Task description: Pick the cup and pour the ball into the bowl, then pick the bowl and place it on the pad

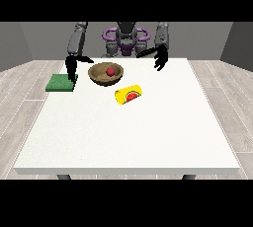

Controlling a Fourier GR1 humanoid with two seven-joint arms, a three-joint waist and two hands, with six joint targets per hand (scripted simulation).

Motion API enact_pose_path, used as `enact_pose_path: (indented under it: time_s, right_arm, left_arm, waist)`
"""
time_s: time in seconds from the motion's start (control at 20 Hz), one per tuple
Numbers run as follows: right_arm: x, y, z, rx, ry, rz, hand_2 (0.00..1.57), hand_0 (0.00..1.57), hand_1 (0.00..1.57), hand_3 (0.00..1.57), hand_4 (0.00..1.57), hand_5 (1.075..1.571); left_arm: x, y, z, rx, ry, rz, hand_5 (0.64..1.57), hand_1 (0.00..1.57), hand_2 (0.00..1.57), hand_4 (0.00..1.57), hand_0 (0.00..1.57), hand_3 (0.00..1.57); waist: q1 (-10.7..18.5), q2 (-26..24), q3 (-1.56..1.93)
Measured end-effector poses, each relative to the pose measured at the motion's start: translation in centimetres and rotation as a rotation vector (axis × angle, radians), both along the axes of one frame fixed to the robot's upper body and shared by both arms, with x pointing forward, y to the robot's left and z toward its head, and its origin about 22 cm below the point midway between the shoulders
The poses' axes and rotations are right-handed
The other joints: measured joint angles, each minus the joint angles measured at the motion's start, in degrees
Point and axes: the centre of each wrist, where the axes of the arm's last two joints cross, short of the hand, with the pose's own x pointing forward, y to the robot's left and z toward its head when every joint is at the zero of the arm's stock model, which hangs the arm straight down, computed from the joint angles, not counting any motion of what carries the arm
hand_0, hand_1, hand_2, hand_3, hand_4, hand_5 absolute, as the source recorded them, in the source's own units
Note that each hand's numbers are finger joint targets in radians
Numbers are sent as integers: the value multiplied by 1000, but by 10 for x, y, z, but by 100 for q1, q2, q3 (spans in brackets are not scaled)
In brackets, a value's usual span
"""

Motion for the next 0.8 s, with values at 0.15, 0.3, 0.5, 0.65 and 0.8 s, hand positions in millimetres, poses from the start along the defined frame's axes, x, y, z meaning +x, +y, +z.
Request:
enact_pose_path:
  time_s: [0.15,0.3,0.5,0.65,0.8]
  right_arm:
    - [-8,8,-13,3,21,5,0,0,0,0,193,1549]
    - [-13,5,-26,28,21,-30,0,0,0,0,260,1550]
    - [-17,0,-29,52,-20,-40,0,0,0,0,143,1530]
    - [-23,-6,-30,53,-61,-63,0,0,0,0,151,1525]
    - [-27,-9,-31,53,-68,-89,0,0,0,0,227,1532]
  left_arm:
    - [2,2,-1,-19,13,8,1546,0,0,0,0,0]
    - [1,-8,10,-16,-5,-32,1551,0,0,0,0,0]
    - [3,-7,21,-16,-39,-61,1556,0,0,0,0,0]
    - [5,-16,38,-6,-77,-87,1558,0,0,0,0,0]
    - [4,-24,42,-6,-86,-111,1559,0,0,0,0,0]
  waist:
    - [-57,-60,2]
    - [168,19,3]
    - [273,117,-119]
    - [409,239,-207]
    - [498,291,-260]
